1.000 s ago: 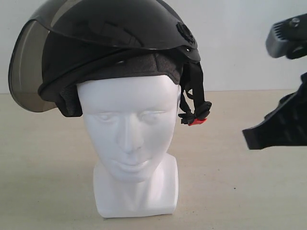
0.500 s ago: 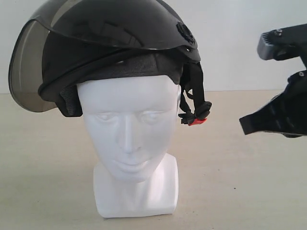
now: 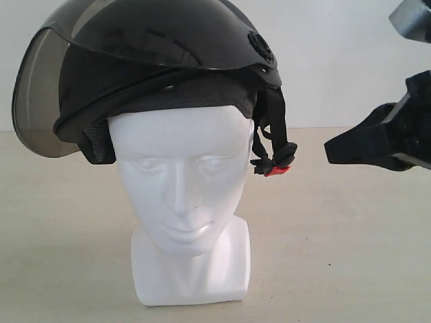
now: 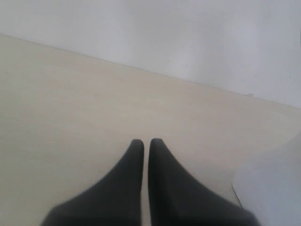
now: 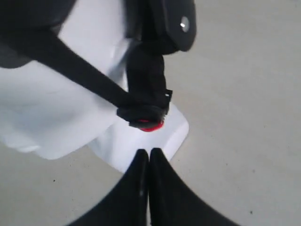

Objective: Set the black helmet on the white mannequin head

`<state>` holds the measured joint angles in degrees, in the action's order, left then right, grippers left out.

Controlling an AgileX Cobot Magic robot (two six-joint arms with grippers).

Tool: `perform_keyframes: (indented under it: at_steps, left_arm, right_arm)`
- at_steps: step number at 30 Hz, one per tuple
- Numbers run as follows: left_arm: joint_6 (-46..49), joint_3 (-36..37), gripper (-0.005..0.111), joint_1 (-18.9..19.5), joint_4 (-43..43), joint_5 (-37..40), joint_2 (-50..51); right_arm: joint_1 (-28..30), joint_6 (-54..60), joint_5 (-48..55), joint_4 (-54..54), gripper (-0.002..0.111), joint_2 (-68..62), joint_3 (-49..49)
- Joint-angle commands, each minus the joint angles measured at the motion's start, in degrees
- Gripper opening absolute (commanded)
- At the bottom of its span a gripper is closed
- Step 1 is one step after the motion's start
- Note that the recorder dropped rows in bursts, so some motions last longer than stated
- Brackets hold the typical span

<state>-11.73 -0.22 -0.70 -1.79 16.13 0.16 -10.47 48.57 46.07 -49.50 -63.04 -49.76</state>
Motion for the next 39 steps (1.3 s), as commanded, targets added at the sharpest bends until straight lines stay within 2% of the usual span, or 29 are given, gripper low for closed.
perform_keyframes:
  at_steps: [1,4,6,8,11,16,23,30,33,35,39]
  left_arm:
    - [0.25,0.22,0.004,-0.49,-0.11,-0.19,-0.16]
    - [0.25,0.22,0.004,-0.49,-0.11,-0.19,-0.16]
    - [0.25,0.22,0.004,-0.49,-0.11,-0.19,-0.16]
    - [0.25,0.22,0.004,-0.49,-0.11,-0.19,-0.16]
    - [0.25,0.22,0.004,-0.49,-0.11,-0.19,-0.16]
    - [0.25,0.22,0.004,-0.49,-0.11,-0.19,-0.16]
    - [0.25,0.22,0.004,-0.49,-0.11,-0.19,-0.16]
    - [0.25,0.22,0.004,-0.49,-0.11,-0.19,-0.16]
    - [0.25,0.22,0.004,-0.49,-0.11,-0.72,-0.16]
    - [-0.86,0.22,0.004,-0.49,-1.24,-4.81,-0.16]
    - [-6.80,0.22,0.004,-0.49,-7.83,-18.19,-0.16]
  right_arm:
    - [-4.49,10.34,-1.20,-1.15,0.006,2.87,0.10]
    - [-6.79,12.71,-2.77,-1.15,0.029,3.16,0.10]
    - [-7.34,12.59,-5.58,-1.15,0.051,2.55,0.10]
    - [-7.34,12.93,-7.55,-1.42,0.064,2.27,0.10]
    - [-7.34,14.10,-9.22,-1.72,0.063,1.36,0.10]
    - [-7.34,20.68,-9.65,-9.55,0.063,-2.70,0.10]
    - [-7.34,25.49,-11.02,-14.80,0.063,-5.11,0.10]
    - [-7.34,26.07,-12.00,-17.34,0.048,-6.24,0.10]
    - [-7.34,27.19,-11.86,-17.71,0.047,-6.77,0.10]
    - [-7.34,27.19,-11.86,-17.71,0.047,-7.02,0.10]
    - [-7.34,27.19,-12.35,-18.30,0.046,-7.51,0.10]
